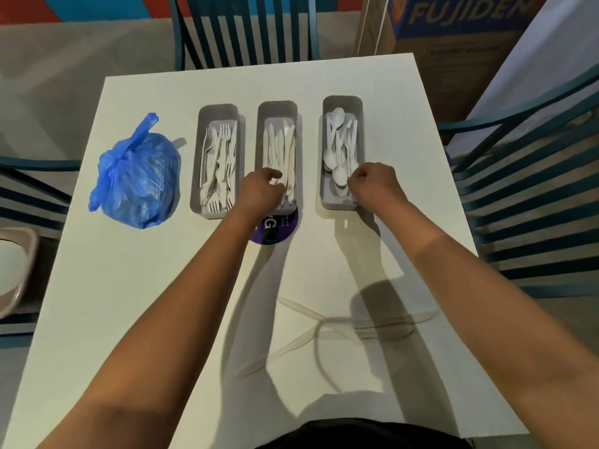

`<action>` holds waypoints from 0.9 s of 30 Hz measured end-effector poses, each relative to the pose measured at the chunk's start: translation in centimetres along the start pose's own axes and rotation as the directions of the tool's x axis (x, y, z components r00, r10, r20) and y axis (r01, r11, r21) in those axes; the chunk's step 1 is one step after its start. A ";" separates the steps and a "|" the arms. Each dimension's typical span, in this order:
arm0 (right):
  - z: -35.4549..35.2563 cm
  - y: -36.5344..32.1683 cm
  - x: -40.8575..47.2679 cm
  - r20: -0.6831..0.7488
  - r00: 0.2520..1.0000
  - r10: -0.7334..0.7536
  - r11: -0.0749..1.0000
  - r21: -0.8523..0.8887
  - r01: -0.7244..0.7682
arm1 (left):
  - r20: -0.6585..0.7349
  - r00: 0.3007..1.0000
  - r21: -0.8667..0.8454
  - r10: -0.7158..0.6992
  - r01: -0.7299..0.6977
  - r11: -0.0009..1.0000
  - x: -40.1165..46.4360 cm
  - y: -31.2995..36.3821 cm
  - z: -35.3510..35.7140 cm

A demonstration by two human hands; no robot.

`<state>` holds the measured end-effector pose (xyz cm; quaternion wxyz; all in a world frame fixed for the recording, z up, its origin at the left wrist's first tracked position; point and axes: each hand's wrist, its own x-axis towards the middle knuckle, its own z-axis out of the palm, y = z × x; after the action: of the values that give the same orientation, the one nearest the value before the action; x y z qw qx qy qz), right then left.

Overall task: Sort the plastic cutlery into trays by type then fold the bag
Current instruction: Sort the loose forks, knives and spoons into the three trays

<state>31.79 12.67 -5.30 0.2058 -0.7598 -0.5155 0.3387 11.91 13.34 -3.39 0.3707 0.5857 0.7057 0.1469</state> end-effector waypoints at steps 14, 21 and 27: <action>0.0 7.2 -8.5 0.296 0.942 -0.158 0.983 -0.039 0.178 | 0.175 0.984 0.031 0.013 -0.019 0.999 -11.8 -7.4 3.9; 0.6 10.3 -11.8 0.512 0.857 -0.053 0.954 -0.227 0.194 | 0.373 0.927 0.278 -0.028 -0.083 0.957 -14.5 -9.9 5.3; 1.1 12.0 -13.7 0.619 0.784 -0.046 0.732 -0.513 0.448 | 0.336 0.938 0.402 0.089 -0.228 0.887 -16.6 -10.7 7.0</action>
<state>35.45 -4.68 -9.86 -0.1811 -0.5667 -0.7367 0.3215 9.80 -6.66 -9.20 0.3229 0.7253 0.6031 -0.0774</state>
